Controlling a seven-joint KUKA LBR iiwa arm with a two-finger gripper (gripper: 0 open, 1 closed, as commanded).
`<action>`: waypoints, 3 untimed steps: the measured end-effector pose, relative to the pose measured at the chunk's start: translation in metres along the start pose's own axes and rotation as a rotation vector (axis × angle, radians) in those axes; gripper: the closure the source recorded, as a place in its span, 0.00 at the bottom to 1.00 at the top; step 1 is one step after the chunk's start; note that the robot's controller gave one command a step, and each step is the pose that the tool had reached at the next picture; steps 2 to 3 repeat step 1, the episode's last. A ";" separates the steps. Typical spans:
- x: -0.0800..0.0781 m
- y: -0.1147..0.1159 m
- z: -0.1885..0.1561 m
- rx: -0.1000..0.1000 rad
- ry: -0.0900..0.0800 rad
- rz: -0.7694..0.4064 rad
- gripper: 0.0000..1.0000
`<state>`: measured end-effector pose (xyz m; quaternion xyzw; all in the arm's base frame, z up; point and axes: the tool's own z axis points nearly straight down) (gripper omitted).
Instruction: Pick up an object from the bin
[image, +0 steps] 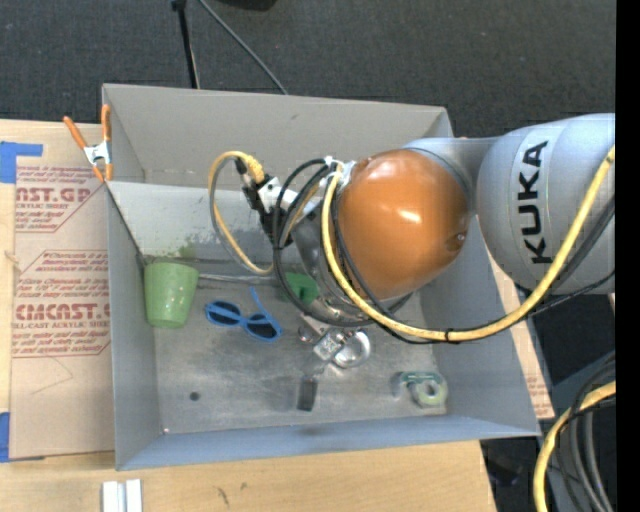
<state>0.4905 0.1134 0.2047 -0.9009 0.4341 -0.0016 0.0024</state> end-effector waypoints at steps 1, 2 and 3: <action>0.075 0.009 0.050 -0.009 -0.003 0.118 1.00; 0.075 0.009 0.050 -0.009 -0.003 0.118 1.00; 0.075 0.009 0.050 -0.009 -0.003 0.118 1.00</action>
Offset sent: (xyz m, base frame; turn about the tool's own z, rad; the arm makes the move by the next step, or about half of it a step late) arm 0.0404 -0.0625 -0.0472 0.1099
